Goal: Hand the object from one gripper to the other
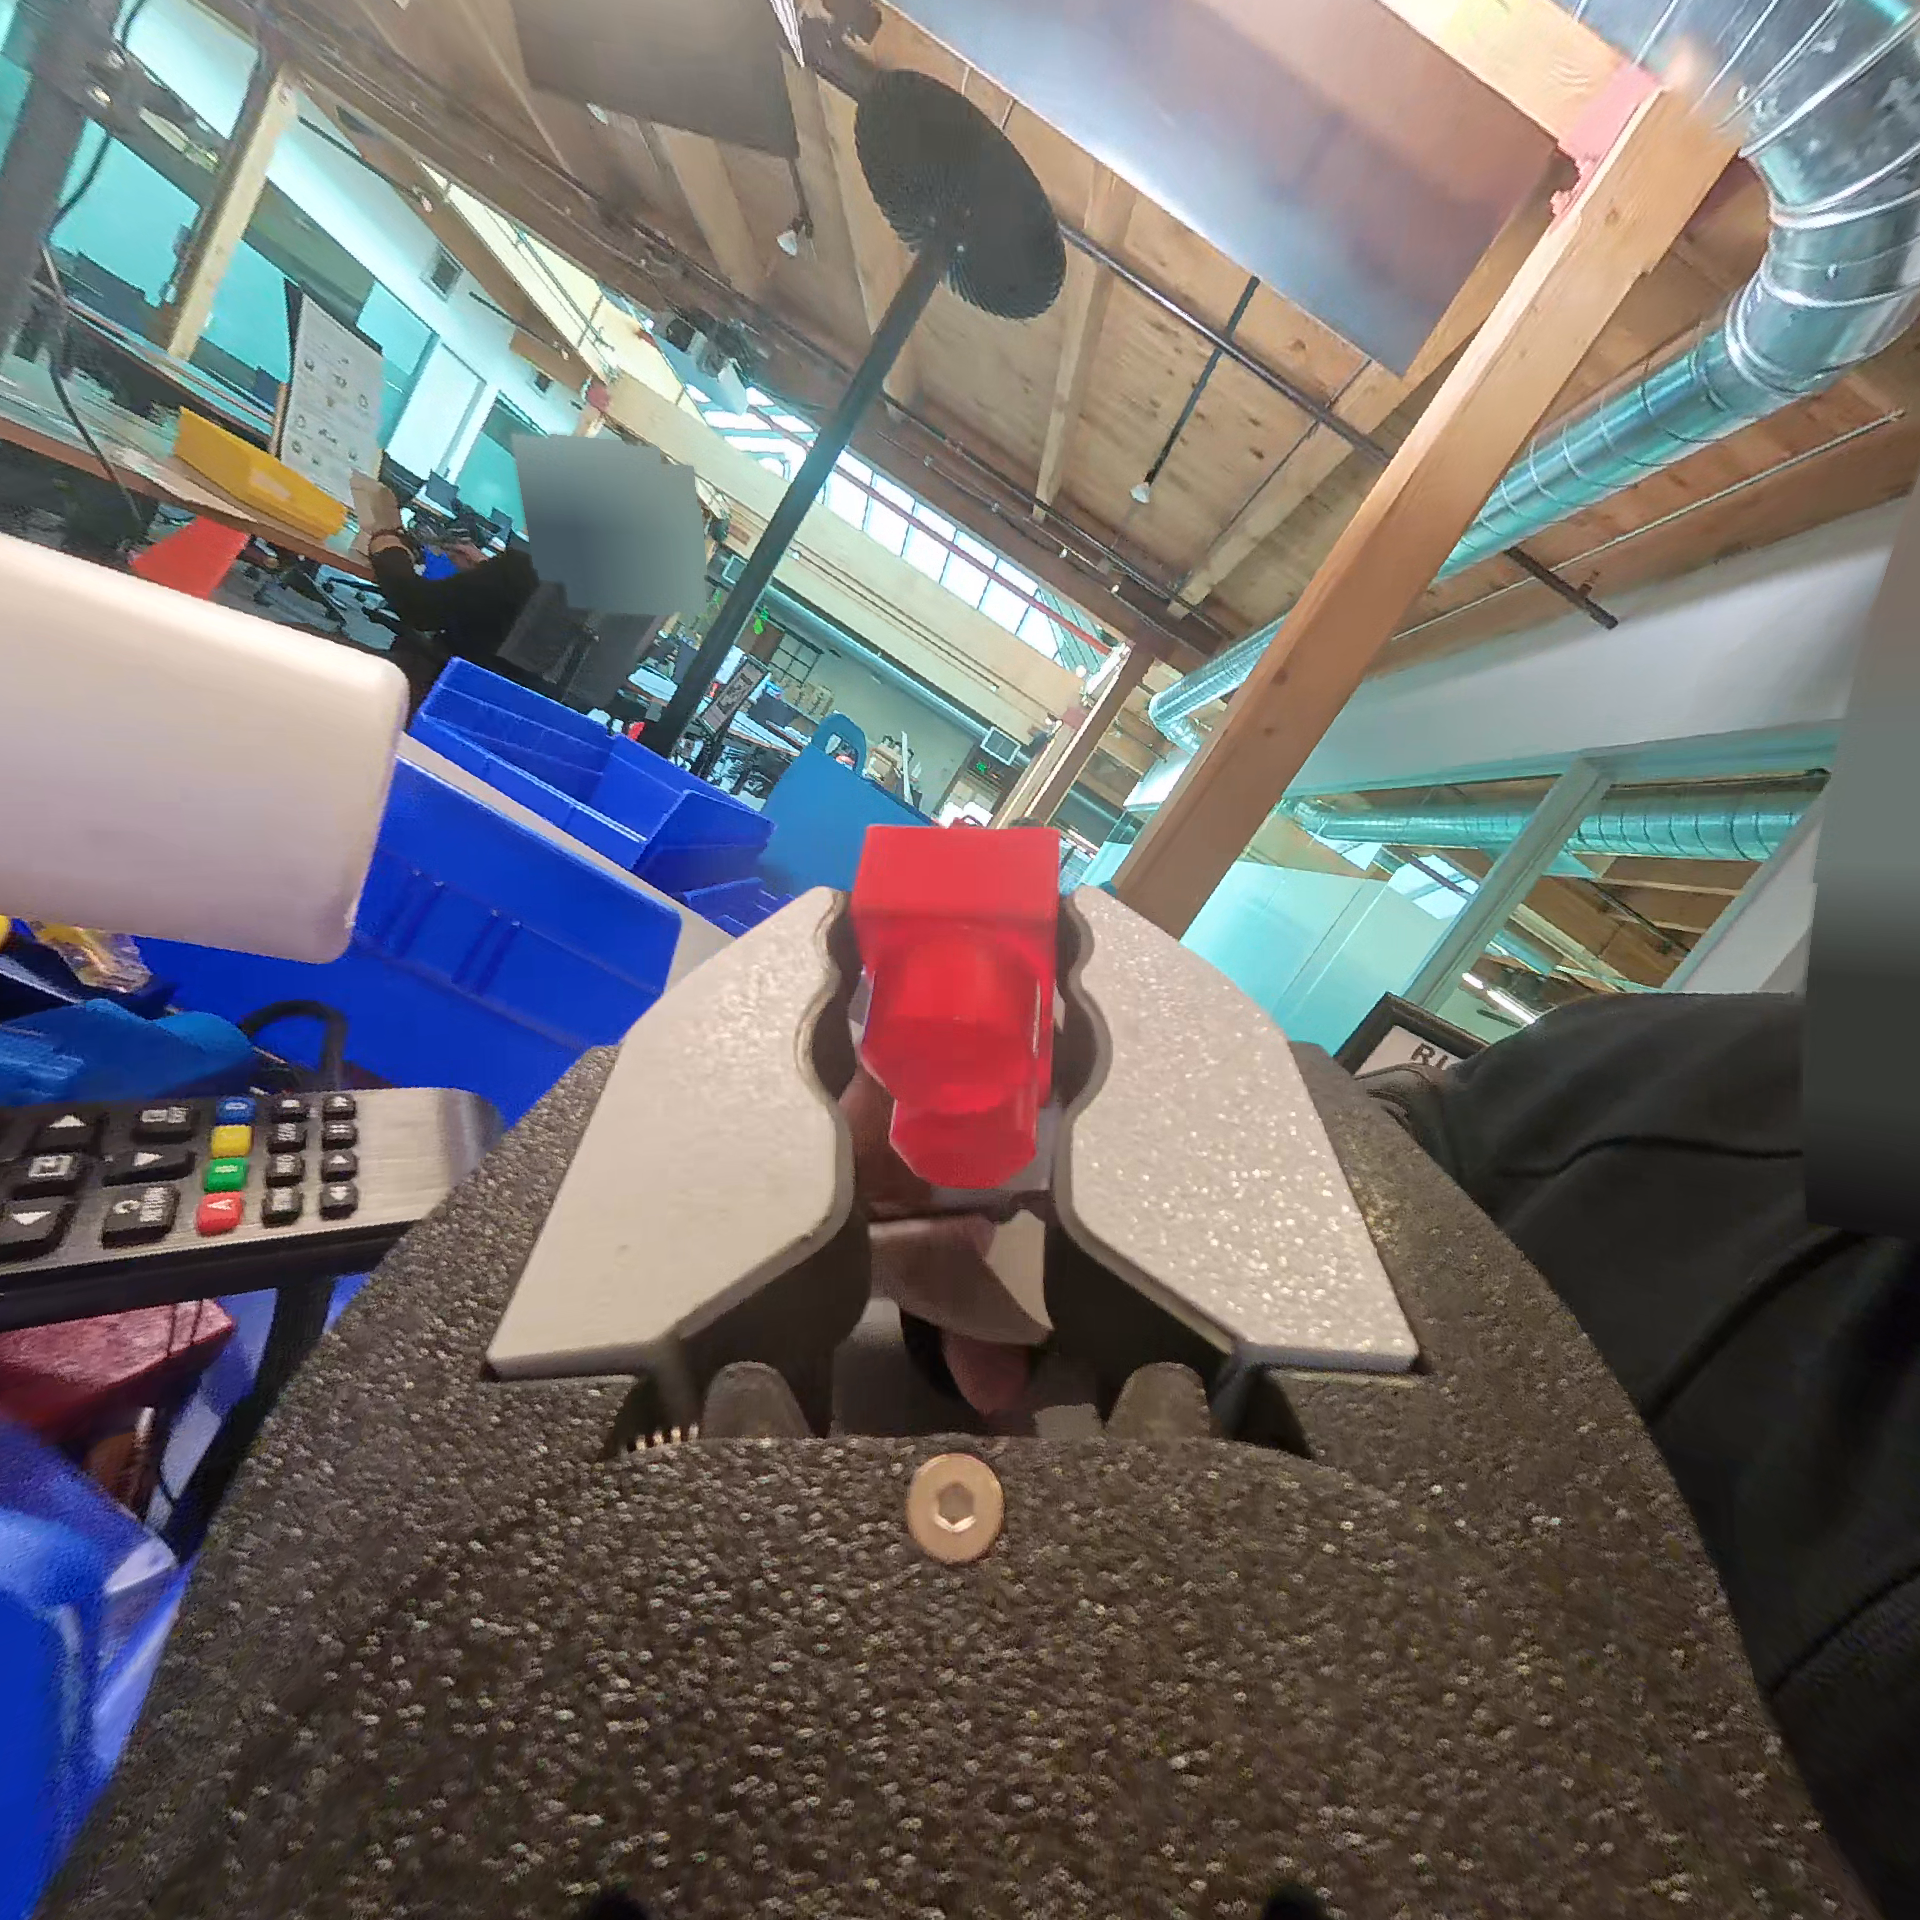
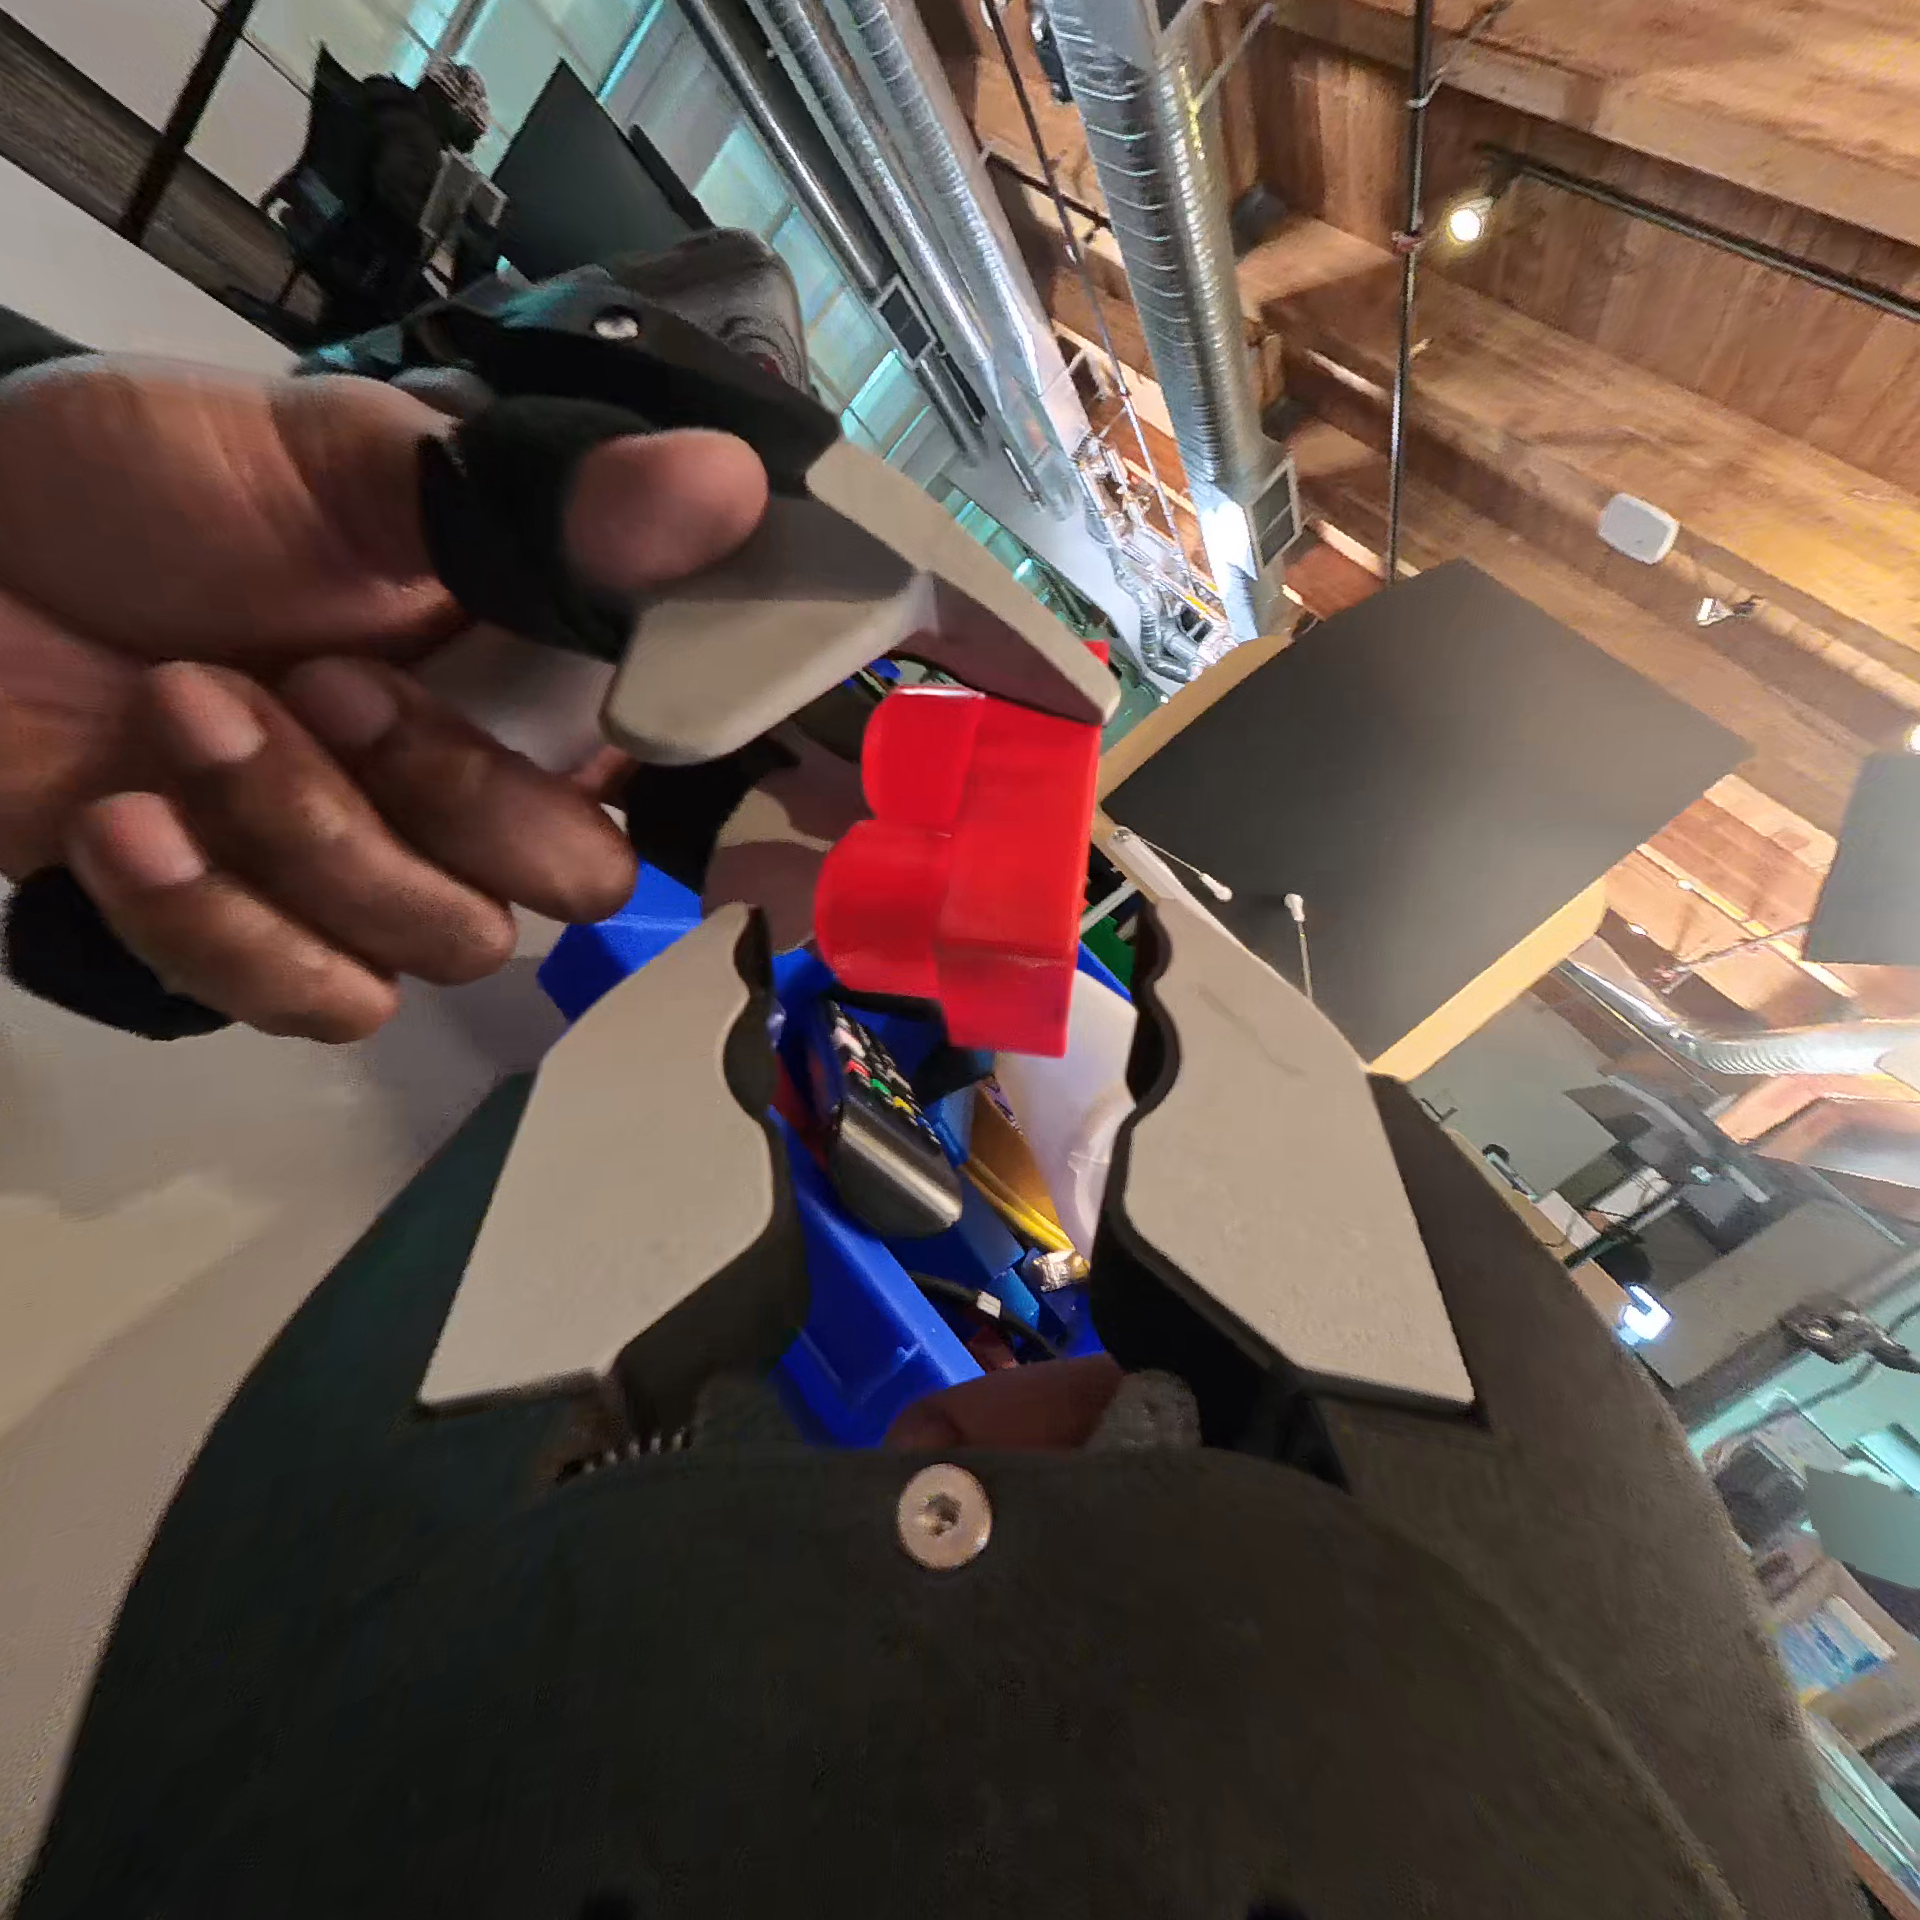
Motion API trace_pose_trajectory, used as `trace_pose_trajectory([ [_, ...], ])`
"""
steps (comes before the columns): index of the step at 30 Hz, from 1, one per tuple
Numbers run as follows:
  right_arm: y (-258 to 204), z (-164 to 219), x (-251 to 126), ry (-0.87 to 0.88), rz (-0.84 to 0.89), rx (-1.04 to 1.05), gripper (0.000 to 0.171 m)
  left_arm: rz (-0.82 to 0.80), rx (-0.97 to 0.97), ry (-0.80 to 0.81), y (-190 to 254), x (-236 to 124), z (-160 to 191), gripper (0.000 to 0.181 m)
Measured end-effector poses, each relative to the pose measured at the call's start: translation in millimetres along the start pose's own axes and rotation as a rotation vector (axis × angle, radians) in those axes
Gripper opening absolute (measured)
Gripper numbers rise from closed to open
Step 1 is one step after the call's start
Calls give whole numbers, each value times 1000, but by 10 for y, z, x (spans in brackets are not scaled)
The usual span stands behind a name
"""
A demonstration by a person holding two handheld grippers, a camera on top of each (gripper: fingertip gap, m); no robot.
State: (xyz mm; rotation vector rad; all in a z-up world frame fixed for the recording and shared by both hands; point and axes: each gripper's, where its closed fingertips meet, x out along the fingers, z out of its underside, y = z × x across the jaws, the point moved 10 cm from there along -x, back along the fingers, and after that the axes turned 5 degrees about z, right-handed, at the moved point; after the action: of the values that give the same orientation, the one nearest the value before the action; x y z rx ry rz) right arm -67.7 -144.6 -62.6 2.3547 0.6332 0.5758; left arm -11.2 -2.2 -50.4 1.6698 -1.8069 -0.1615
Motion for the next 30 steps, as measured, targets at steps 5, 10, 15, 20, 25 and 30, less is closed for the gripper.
trace_pose_trajectory([
  [5, 111, 42, -90, 67, -76, 99, 46, 38, 70, -71, 38, 29, 19, 38],
  [10, 314, 129, -116, 83, -254, 354, 46, 17, 418, -190, 114, -10, -97, 59],
  [15, 325, 244, -85, 34, -528, 613, 46, 67, 668, -377, 148, -108, -141, 64],
  [20, 249, 269, -71, -9, -680, 672, 45, 124, 747, -522, 151, -151, -37, 65],
  [25, 196, 249, -81, -36, -735, 621, 46, 127, 757, -592, 143, -123, 68, 50],
  [30, 274, 277, -69, -31, -554, 499, 46, -9, 698, -593, 57, -94, 19, 47],
])
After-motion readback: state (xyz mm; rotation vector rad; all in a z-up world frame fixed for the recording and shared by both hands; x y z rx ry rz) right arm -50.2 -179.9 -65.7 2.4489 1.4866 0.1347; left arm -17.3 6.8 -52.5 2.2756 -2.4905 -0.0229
